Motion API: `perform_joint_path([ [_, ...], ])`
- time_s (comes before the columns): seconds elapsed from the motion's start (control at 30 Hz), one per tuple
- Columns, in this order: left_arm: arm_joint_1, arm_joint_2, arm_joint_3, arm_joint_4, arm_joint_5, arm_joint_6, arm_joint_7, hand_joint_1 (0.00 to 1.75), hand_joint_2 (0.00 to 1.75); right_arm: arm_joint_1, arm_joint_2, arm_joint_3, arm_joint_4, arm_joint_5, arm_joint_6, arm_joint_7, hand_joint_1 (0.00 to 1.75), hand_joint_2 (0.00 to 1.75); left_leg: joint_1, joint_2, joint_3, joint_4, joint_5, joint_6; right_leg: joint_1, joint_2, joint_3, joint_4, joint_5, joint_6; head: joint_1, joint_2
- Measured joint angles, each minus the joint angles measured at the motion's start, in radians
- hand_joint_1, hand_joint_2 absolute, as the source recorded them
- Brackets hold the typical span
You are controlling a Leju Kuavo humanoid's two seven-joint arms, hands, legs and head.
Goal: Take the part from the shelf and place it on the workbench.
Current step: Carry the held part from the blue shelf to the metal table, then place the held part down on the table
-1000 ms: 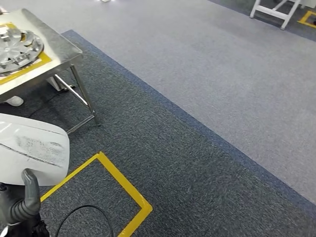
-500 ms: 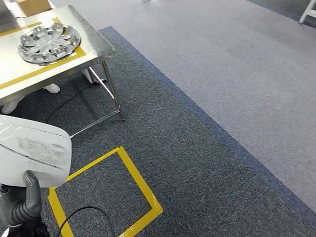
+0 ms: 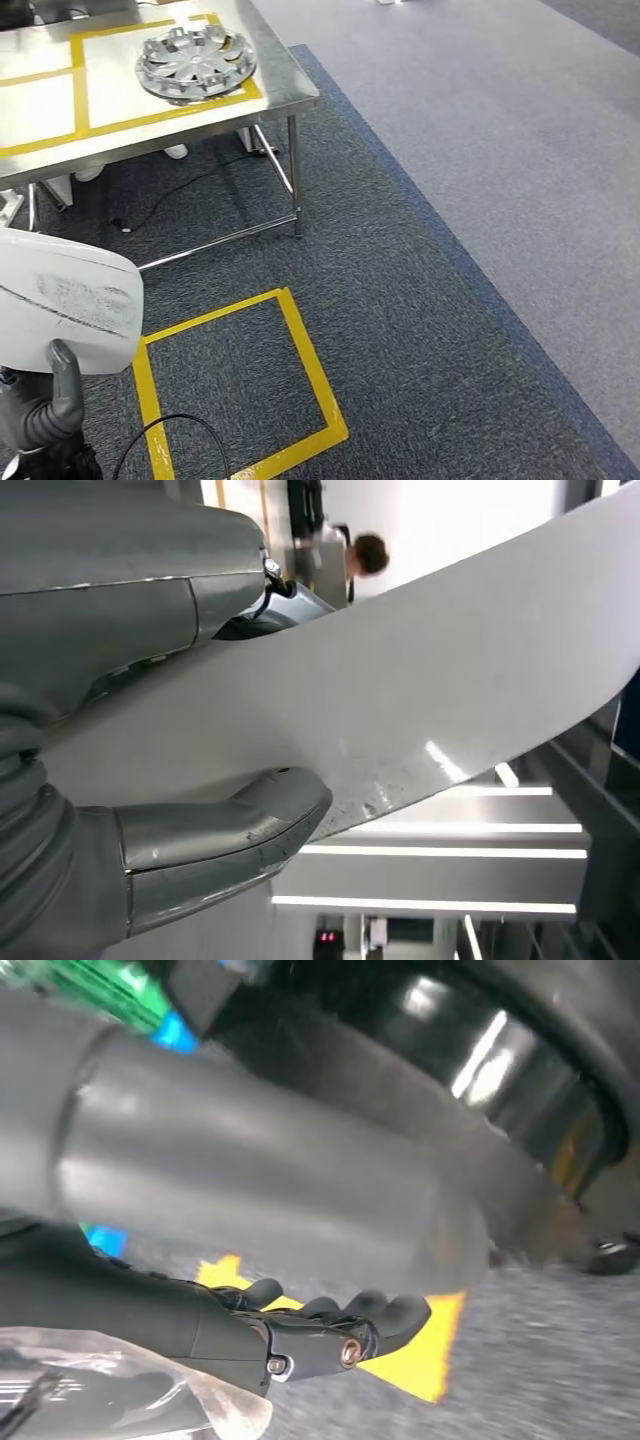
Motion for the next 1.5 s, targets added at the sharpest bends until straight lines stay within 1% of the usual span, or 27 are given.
perform_joint_path([
  [0.07, -0.001, -0.001, 0.0, 0.001, 0.0, 0.0, 0.0, 1.75, 1.75, -0.001, 0.0, 0.0, 0.0, 0.0, 0.001, -0.001, 0.0, 0.0, 0.0, -0.025, 0.0, 0.0, -0.001, 0.003, -0.002, 0.029, -0.073, 0.129, -0.042, 0.005, 0.003, 0.0],
  [0.1, -0.001, -0.001, 0.0, 0.001, 0.0, 0.0, 0.0, 1.75, 1.75, -0.003, -0.001, 0.0, 0.0, 0.0, 0.001, -0.001, 0.0, 0.0, 0.001, -0.038, 0.001, 0.001, -0.002, 0.003, -0.002, 0.032, -0.093, 0.154, -0.036, 0.006, 0.003, 0.0],
  [0.13, -0.001, -0.001, 0.0, 0.002, 0.0, 0.0, 0.0, 1.75, 1.75, -0.004, -0.001, 0.0, 0.0, 0.0, 0.001, 0.0, 0.0, 0.0, 0.001, -0.053, 0.002, 0.001, -0.003, 0.002, -0.003, 0.034, -0.095, 0.141, -0.01, 0.007, 0.003, 0.0],
  [0.17, -0.001, -0.001, 0.0, 0.002, 0.0, 0.0, -0.001, 1.75, 1.75, -0.004, -0.001, 0.0, 0.0, 0.0, 0.001, 0.0, 0.0, 0.0, 0.002, -0.068, 0.005, 0.002, -0.004, 0.0, -0.005, 0.039, -0.078, 0.09, 0.033, 0.008, 0.003, 0.0],
  [0.23, -0.002, -0.002, 0.0, 0.003, 0.001, -0.001, -0.001, 1.75, 1.75, -0.002, -0.001, 0.0, 0.0, 0.001, 0.002, 0.001, 0.0, 0.0, 0.003, -0.098, 0.006, 0.006, -0.008, -0.007, -0.013, 0.083, -0.029, -0.04, 0.103, 0.009, 0.003, 0.0],
  [0.3, -0.002, -0.002, 0.0, 0.004, 0.001, -0.001, -0.003, 1.75, 1.75, 0.001, 0.0, 0.0, 0.001, 0.001, 0.003, 0.002, 0.0, 0.0, 0.003, -0.124, -0.003, 0.011, -0.008, -0.019, -0.018, 0.121, 0.002, -0.105, 0.115, 0.002, 0.003, 0.0],
  [0.37, -0.001, -0.002, 0.0, 0.004, 0.002, -0.001, -0.004, 1.75, 1.75, 0.003, 0.0, 0.0, 0.001, 0.002, 0.003, 0.004, 0.0, 0.0, 0.006, -0.146, -0.013, 0.011, -0.003, -0.031, -0.017, 0.11, 0.009, -0.113, 0.11, -0.011, 0.003, 0.0],
  [0.43, 0.0, -0.002, 0.0, 0.004, 0.002, -0.001, -0.004, 1.75, 1.75, 0.003, 0.001, 0.0, 0.001, 0.002, 0.003, 0.005, 0.0, 0.0, 0.004, -0.111, -0.024, 0.032, -0.015, -0.042, -0.018, 0.085, 0.014, -0.118, 0.113, -0.024, -0.001, 0.0],
  [0.5, -0.003, -0.002, 0.0, 0.005, 0.003, -0.001, -0.004, 1.75, 1.75, 0.005, 0.001, 0.0, 0.001, 0.002, 0.003, 0.005, 0.0, 0.0, 0.001, -0.044, -0.066, 0.123, -0.062, -0.051, -0.018, 0.055, 0.02, -0.122, 0.111, -0.035, -0.007, 0.0],
  [0.57, -0.005, -0.002, 0.0, 0.006, 0.003, -0.001, -0.004, 1.75, 1.75, 0.007, 0.0, 0.0, 0.001, 0.002, 0.003, 0.005, 0.0, 0.0, 0.003, -0.019, -0.127, 0.247, -0.111, -0.056, -0.015, 0.024, 0.023, -0.122, 0.106, -0.041, -0.009, 0.0],
  [0.6, -0.004, -0.002, 0.0, 0.006, 0.003, 0.0, -0.004, 1.75, 1.75, 0.007, 0.0, 0.0, 0.001, 0.002, 0.002, 0.005, 0.0, 0.0, 0.004, -0.016, -0.145, 0.283, -0.116, -0.056, -0.014, 0.009, 0.026, -0.122, 0.103, -0.043, -0.009, 0.0],
  [0.67, -0.004, -0.002, 0.001, 0.008, 0.003, 0.0, -0.004, 1.75, 1.75, 0.006, -0.001, 0.0, 0.001, 0.002, 0.002, 0.006, 0.0, 0.0, 0.004, -0.009, -0.128, 0.245, -0.071, -0.051, -0.012, -0.019, 0.035, -0.122, 0.096, -0.042, -0.009, 0.0],
  [0.73, -0.004, -0.002, 0.001, 0.008, 0.003, 0.0, -0.004, 1.75, 1.75, 0.006, -0.001, 0.0, 0.001, 0.002, 0.001, 0.006, 0.0, 0.0, -0.003, 0.03, -0.065, 0.117, -0.008, -0.039, -0.006, -0.044, 0.046, -0.123, 0.086, -0.037, -0.009, 0.0],
  [0.8, -0.007, -0.002, 0.001, 0.008, 0.003, 0.0, -0.004, 1.75, 1.75, 0.005, -0.001, 0.0, 0.001, 0.002, 0.002, 0.006, 0.0, 0.0, -0.015, 0.067, -0.024, 0.034, 0.006, -0.024, 0.0, -0.066, 0.052, -0.126, 0.075, -0.028, -0.011, 0.0],
  [0.83, -0.007, -0.002, 0.001, 0.008, 0.003, 0.0, -0.004, 1.75, 1.75, 0.004, -0.001, 0.0, 0.001, 0.003, 0.002, 0.006, 0.0, 0.0, -0.019, 0.069, -0.02, 0.026, -0.002, -0.019, 0.002, -0.078, 0.053, -0.129, 0.072, -0.024, -0.011, 0.0],
  [0.9, -0.005, -0.002, 0.002, 0.008, 0.003, 0.001, -0.004, 1.75, 1.75, -0.001, -0.001, 0.0, 0.001, 0.004, 0.002, 0.006, 0.0, 0.0, -0.015, 0.044, -0.017, 0.017, -0.002, -0.009, 0.003, -0.09, 0.067, -0.133, 0.065, -0.015, -0.01, 0.0],
  [0.97, -0.003, -0.003, 0.004, 0.008, 0.003, 0.003, -0.004, 1.75, 1.75, -0.002, -0.001, 0.001, 0.001, 0.006, 0.002, 0.007, 0.0, 0.0, -0.008, 0.02, -0.014, 0.009, 0.002, 0.0, 0.0, -0.044, 0.056, -0.093, 0.035, -0.005, -0.006, 0.0],
  [1.03, -0.004, -0.005, 0.005, 0.008, 0.003, 0.003, -0.004, 1.75, 1.75, 0.0, -0.001, 0.001, 0.0, 0.002, 0.001, 0.004, 0.0, 0.0, -0.004, 0.003, -0.014, 0.008, 0.003, 0.007, -0.004, 0.015, -0.007, 0.024, -0.018, 0.0, 0.0, 0.0],
  [1.07, -0.003, -0.005, 0.005, 0.008, 0.003, 0.003, -0.004, 1.75, 1.75, 0.0, -0.001, 0.0, 0.0, -0.004, -0.001, 0.002, 0.0, 0.0, -0.004, -0.005, -0.013, 0.008, 0.002, 0.009, -0.004, 0.025, -0.047, 0.092, -0.04, 0.002, 0.001, 0.0],
  [1.1, -0.002, -0.005, 0.005, 0.008, 0.003, 0.003, -0.004, 1.75, 1.75, 0.0, -0.001, -0.001, 0.0, -0.011, -0.002, 0.002, 0.0, 0.0, -0.004, -0.013, -0.012, 0.008, 0.0, 0.011, -0.004, 0.03, -0.079, 0.14, -0.045, 0.004, 0.001, 0.0],
  [1.13, 0.0, -0.005, 0.006, 0.008, 0.003, 0.003, -0.004, 1.75, 1.75, -0.001, -0.001, -0.003, 0.0, -0.017, -0.003, 0.005, 0.0, 0.0, -0.005, -0.02, -0.009, 0.008, -0.002, 0.011, -0.004, 0.031, -0.097, 0.154, -0.031, 0.005, 0.001, 0.0],
  [1.17, 0.002, -0.005, 0.006, 0.008, 0.003, 0.003, -0.004, 1.75, 1.75, -0.002, -0.001, -0.004, 0.0, -0.02, -0.002, 0.012, 0.0, 0.0, -0.004, -0.028, -0.005, 0.008, -0.005, 0.01, -0.004, 0.031, -0.096, 0.129, 0.004, 0.005, 0.001, 0.0],
  [1.23, 0.003, -0.005, 0.006, 0.008, 0.003, 0.003, -0.004, 1.75, 1.75, -0.003, -0.001, -0.005, 0.0, -0.019, -0.001, 0.029, 0.0, 0.0, -0.005, -0.038, 0.005, 0.01, -0.012, 0.004, -0.006, 0.036, -0.056, 0.009, 0.088, 0.004, 0.001, 0.0],
  [1.27, 0.003, -0.005, 0.006, 0.008, 0.003, 0.003, -0.003, 1.75, 1.75, -0.003, -0.001, -0.005, 0.0, -0.018, 0.0, 0.035, 0.0, 0.0, -0.006, -0.043, 0.007, 0.012, -0.016, 0.0, -0.007, 0.04, -0.033, -0.05, 0.112, 0.001, 0.001, 0.0],
  [1.33, 0.003, -0.005, 0.007, 0.008, 0.002, 0.003, 0.0, 1.75, 1.75, -0.001, -0.001, -0.004, 0.001, -0.017, 0.002, 0.043, 0.0, 0.0, -0.009, -0.049, 0.005, 0.014, -0.018, -0.012, -0.006, 0.047, -0.009, -0.104, 0.12, -0.008, 0.0, 0.0],
  [1.43, 0.005, -0.004, 0.007, 0.008, 0.001, 0.003, 0.001, 1.75, 1.75, 0.003, -0.001, -0.005, 0.001, -0.016, 0.004, 0.047, 0.0, 0.0, -0.009, -0.046, 0.0, 0.023, -0.025, -0.026, -0.009, 0.043, -0.002, -0.113, 0.121, -0.026, -0.001, 0.0],
  [1.5, 0.004, -0.004, 0.007, 0.008, 0.0, 0.003, 0.001, 1.75, 1.75, 0.005, -0.001, -0.005, 0.001, -0.016, 0.004, 0.048, 0.0, 0.0, -0.007, -0.031, -0.03, 0.093, -0.065, -0.037, -0.013, 0.038, 0.002, -0.116, 0.121, -0.036, -0.006, 0.0],
])
